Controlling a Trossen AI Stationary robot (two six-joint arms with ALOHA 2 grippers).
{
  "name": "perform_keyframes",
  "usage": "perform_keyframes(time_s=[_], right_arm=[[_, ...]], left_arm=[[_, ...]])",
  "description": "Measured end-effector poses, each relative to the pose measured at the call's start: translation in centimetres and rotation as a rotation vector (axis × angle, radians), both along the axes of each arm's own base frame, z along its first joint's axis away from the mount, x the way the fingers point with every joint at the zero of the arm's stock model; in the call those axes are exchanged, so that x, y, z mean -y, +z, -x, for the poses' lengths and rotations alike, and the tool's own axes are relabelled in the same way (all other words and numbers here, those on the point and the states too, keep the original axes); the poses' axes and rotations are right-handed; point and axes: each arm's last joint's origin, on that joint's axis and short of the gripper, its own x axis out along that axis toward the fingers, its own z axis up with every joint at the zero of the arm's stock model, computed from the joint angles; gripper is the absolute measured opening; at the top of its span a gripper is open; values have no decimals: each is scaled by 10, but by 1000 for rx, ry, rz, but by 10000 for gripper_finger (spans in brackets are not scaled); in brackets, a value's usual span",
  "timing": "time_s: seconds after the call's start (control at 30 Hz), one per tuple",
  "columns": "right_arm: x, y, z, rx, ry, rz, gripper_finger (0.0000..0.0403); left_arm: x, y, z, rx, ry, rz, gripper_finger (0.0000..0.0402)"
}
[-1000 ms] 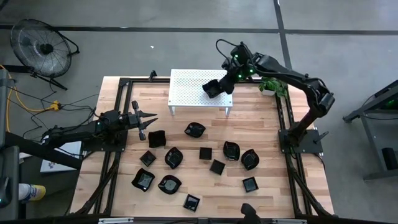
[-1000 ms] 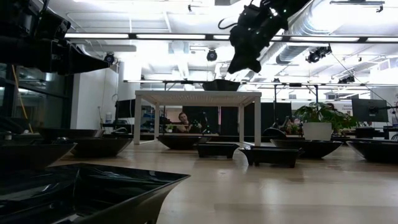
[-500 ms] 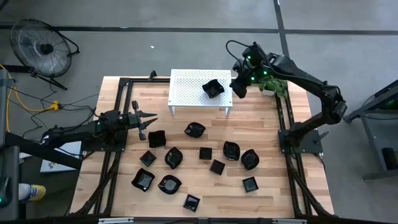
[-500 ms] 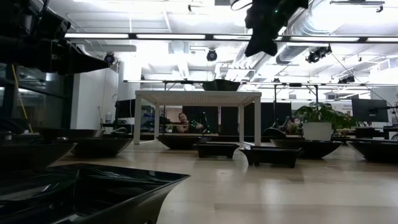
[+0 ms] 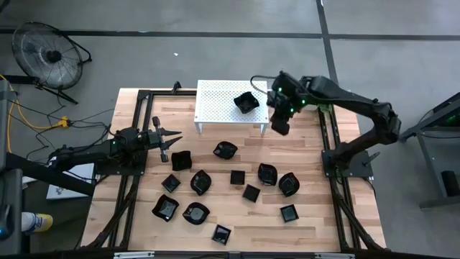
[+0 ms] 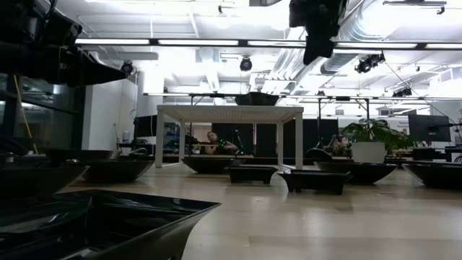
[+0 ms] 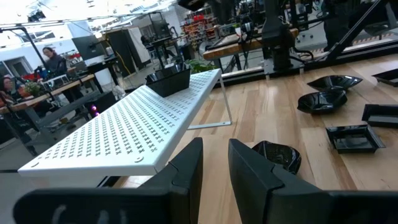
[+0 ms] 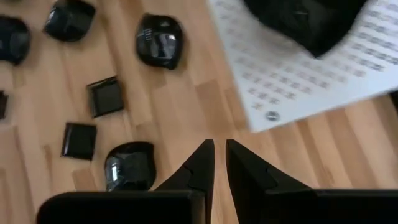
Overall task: Pick & Place Mini shaped plates
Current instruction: Put the black leaf-shaped plate on the shelf
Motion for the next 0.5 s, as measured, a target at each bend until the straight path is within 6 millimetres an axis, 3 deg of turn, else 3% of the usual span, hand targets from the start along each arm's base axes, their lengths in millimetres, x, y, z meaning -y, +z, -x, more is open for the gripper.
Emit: perform_keyframes(time_s=[0.2,0.5], right_arm=[[-26,-38,-8,-46,79,11,28],[-55,-97,17,-123,58,-57,24]], left_arm=[[0,0,0,1,0,0,74],[0,0,0,0,0,0,74]])
